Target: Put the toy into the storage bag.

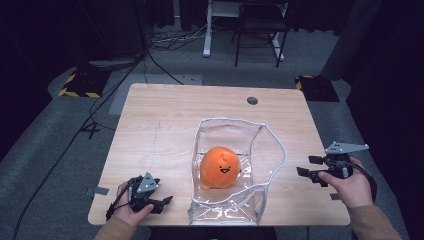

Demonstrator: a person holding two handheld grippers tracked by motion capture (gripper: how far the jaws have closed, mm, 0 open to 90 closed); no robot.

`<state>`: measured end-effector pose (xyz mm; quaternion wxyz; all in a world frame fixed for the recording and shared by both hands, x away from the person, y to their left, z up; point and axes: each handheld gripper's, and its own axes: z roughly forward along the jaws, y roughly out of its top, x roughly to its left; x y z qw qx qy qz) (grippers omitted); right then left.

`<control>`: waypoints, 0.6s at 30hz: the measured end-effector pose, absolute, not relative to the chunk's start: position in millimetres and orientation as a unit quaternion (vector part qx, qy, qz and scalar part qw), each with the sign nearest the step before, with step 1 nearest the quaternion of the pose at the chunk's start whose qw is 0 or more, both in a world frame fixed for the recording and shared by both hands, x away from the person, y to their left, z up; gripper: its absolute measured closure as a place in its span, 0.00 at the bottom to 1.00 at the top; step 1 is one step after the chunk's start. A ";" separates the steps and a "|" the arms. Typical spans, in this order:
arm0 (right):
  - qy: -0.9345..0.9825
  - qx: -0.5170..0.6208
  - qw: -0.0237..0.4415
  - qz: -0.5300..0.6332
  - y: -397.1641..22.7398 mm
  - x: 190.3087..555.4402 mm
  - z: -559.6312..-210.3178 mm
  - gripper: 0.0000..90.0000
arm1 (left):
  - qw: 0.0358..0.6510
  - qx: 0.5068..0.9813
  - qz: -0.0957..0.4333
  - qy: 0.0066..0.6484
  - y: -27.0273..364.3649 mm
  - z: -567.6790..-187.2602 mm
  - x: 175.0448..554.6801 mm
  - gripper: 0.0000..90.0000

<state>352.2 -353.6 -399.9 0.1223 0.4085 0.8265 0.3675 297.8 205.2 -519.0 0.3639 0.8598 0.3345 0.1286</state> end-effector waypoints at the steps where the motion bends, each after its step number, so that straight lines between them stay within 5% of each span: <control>1: 0.826 0.411 0.120 0.367 -354.2 351.7 -403.8 0.31 | 0.364 0.860 0.129 0.334 205.2 -519.0 297.8 0.25; 18: 0.827 0.413 0.121 0.363 -355.6 343.5 -456.4 0.31 | 0.364 0.860 0.129 0.334 205.2 -519.0 297.8 0.25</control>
